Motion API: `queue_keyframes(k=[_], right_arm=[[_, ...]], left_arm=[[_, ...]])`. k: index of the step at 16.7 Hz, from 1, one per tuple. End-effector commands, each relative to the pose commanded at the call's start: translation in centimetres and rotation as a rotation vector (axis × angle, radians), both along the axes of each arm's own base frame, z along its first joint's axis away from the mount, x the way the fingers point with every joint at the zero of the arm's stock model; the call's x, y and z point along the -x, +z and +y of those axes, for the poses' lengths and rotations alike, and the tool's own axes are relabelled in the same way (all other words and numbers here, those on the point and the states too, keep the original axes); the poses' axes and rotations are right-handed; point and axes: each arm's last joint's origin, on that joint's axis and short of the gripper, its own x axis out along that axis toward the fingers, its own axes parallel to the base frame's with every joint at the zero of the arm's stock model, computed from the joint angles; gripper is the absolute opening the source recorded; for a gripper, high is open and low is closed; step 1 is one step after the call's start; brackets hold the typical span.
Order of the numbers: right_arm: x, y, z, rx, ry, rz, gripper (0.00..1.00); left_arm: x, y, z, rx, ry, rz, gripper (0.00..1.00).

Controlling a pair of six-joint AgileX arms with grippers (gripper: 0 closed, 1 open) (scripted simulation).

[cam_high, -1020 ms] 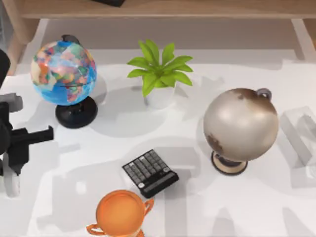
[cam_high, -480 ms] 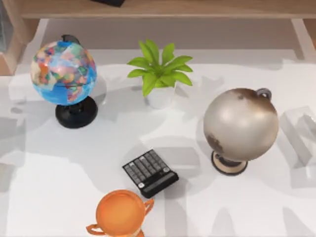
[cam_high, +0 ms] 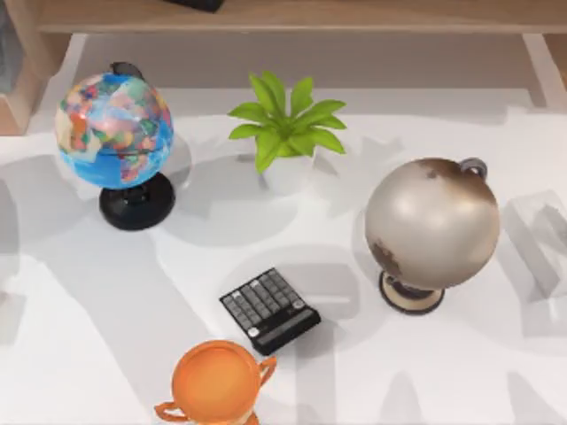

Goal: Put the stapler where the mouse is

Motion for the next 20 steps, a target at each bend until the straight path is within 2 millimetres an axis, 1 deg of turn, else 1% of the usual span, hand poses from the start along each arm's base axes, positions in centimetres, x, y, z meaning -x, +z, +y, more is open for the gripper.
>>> queue_keyframes(k=[6, 16, 20], right_arm=[[0.0, 0.0, 0.0, 0.0, 0.0, 0.0, 1.0], [0.0, 0.0, 0.0, 0.0, 0.0, 0.0, 1.0], [0.0, 0.0, 0.0, 0.0, 0.0, 0.0, 1.0]], left_arm=[[-0.1, 0.1, -0.2, -0.004, -0.005, -0.005, 0.0], [-0.1, 1.3, 0.0, -0.03, -0.003, -0.064, 0.0], [-0.2, 1.4, 0.1, -0.039, -0.002, -0.085, 0.0]])
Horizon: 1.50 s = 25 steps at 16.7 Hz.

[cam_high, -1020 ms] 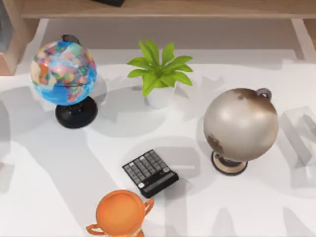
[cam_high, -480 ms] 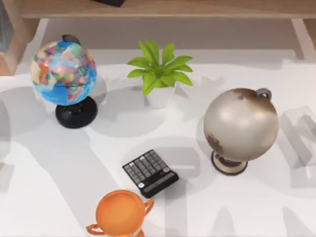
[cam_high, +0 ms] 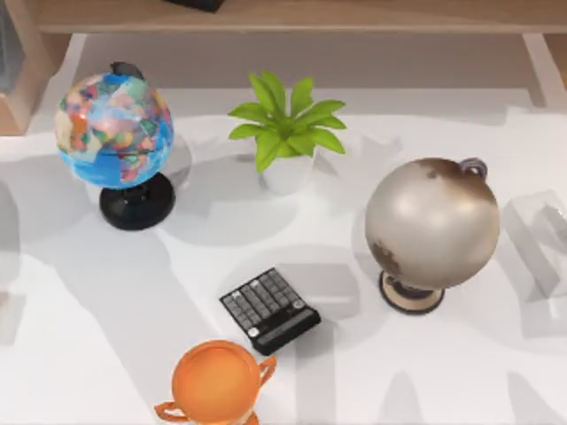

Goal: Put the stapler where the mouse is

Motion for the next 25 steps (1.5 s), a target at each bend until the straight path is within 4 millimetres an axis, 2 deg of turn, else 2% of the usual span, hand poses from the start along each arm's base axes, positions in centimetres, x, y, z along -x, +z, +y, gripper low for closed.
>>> queue_keyframes(k=[6, 12, 16, 25], right_arm=[[0.0, 0.0, 0.0, 0.0, 0.0, 0.0, 1.0], [0.0, 0.0, 0.0, 0.0, 0.0, 0.0, 1.0], [0.0, 0.0, 0.0, 0.0, 0.0, 0.0, 1.0], [0.0, 0.0, 0.0, 0.0, 0.0, 0.0, 1.0]], left_arm=[[0.0, -1.2, 0.1, 0.005, 0.001, 0.009, 0.0], [0.3, -4.4, 0.0, 0.039, 0.002, 0.085, 0.0], [0.3, -4.4, 0.0, 0.039, 0.002, 0.085, 0.0], [0.3, -4.4, 0.0, 0.039, 0.002, 0.085, 0.68]])
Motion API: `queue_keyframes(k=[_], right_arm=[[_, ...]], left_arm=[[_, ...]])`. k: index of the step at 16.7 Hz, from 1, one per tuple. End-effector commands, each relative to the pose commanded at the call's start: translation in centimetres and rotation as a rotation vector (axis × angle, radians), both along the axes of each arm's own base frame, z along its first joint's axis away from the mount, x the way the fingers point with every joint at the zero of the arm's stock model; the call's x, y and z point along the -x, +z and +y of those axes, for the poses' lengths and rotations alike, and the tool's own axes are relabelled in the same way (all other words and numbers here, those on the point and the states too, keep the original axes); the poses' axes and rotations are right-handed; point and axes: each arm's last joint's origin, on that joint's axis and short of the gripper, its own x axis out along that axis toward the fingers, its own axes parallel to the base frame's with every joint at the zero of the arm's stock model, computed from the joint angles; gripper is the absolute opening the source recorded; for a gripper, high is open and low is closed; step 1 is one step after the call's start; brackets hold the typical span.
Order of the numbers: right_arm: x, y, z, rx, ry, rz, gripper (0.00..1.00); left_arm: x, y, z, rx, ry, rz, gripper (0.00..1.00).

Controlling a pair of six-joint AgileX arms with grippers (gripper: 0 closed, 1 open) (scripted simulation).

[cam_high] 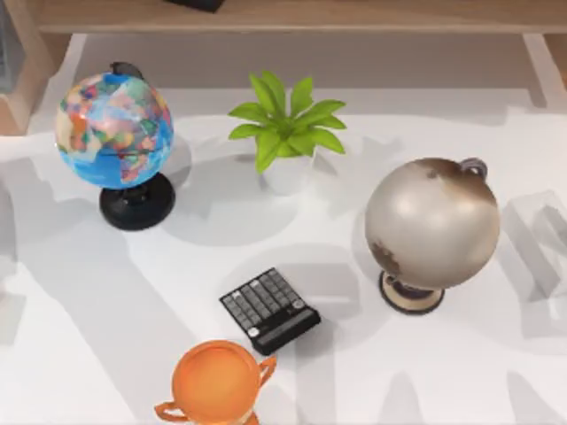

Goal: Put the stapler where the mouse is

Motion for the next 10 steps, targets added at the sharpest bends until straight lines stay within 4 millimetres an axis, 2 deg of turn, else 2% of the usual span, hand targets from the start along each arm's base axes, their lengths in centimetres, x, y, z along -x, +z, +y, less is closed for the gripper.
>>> queue_keyframes(k=[4, 10], right_arm=[[0.0, 0.0, 0.0, 0.0, 0.0, 0.0, 1.0], [0.0, 0.0, 0.0, 0.0, 0.0, 0.0, 1.0]], left_arm=[[0.0, 0.0, 0.0, 0.0, 0.0, 0.0, 0.98], [0.0, 0.0, 0.0, 0.0, 0.0, 0.0, 1.0]])
